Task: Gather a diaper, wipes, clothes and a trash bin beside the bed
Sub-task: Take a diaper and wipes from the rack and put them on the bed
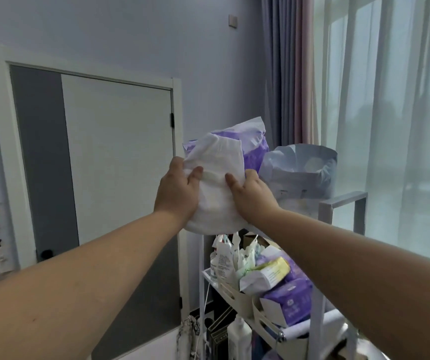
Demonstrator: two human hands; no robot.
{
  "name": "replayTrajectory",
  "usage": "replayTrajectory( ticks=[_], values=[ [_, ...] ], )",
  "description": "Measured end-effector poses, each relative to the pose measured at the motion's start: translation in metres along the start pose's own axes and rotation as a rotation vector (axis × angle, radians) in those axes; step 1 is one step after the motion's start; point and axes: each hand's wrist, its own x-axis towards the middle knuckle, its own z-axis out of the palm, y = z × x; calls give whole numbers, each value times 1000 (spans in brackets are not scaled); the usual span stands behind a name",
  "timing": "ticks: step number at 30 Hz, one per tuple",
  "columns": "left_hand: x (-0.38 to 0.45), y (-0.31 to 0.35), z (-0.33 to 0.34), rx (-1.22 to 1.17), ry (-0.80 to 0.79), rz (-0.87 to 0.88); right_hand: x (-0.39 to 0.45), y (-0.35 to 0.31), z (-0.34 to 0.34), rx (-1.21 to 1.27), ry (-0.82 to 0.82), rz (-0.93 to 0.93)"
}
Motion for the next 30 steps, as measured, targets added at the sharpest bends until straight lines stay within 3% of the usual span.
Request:
replayTrajectory(
  ticks=[9, 15, 19, 23, 27, 30],
  values=[
    [-41, -45, 22, 169, -189, -186, -24, 52, 30, -139, -44, 14],
    [-68, -69, 45, 292, -306, -255, -43, 112, 58, -139, -258, 255],
    [-80, -80, 55, 331, -323, -253, -43, 153, 68, -192, -285, 414],
    [-88, -87, 68, 349, -366, -261, -42, 185, 71, -370, -356, 428],
    [-100, -91, 85, 350, -400, -266, -36, 211, 78, -323, -401, 478],
    [-107, -93, 98, 358, -429, -260, -29, 224, 81, -206, -394, 631]
  ],
)
